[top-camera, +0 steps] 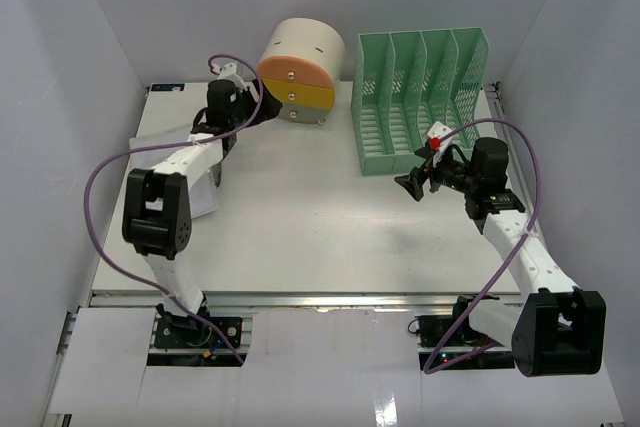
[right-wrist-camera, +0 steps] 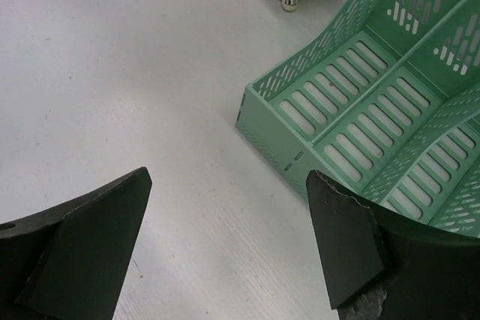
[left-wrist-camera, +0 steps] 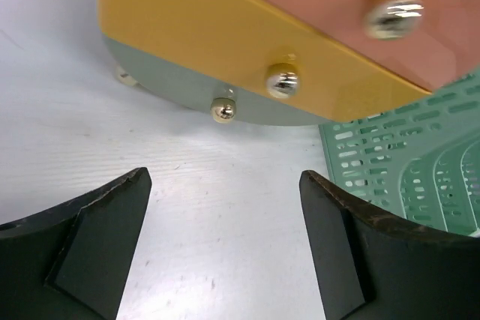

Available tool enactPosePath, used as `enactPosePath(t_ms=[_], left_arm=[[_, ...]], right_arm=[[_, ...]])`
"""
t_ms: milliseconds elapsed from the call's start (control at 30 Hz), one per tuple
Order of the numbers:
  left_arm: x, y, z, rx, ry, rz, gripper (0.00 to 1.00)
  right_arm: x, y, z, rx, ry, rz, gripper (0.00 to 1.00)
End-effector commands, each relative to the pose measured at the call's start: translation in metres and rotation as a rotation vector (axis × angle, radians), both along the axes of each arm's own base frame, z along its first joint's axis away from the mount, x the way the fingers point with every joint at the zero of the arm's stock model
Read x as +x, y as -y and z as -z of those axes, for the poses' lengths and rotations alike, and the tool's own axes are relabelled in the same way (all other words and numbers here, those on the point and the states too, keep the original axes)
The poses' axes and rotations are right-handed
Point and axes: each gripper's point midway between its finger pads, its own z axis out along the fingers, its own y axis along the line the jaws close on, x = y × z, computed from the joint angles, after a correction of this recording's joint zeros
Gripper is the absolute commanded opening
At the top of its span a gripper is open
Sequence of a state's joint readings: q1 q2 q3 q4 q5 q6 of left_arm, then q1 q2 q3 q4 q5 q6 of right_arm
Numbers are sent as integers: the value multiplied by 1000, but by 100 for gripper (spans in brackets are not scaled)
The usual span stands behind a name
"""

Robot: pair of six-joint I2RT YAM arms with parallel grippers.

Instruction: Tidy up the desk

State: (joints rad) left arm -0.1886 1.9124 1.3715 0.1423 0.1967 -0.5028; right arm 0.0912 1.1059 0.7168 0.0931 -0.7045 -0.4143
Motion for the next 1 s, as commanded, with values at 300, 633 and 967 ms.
enactPosePath(t_ms=[300,633,967], left_arm=[[-112,-159,4,718,-132,-414,95],[-90,-182,54,904,-256,-465,86],[-67,-200,88,1053,-348,-483,68]], right_arm=[[-32,-26,8,31,-8,-275,90],[-32,-20,13,18,-14,-270,90],[-30,-17,16,18,-22,-259,90]])
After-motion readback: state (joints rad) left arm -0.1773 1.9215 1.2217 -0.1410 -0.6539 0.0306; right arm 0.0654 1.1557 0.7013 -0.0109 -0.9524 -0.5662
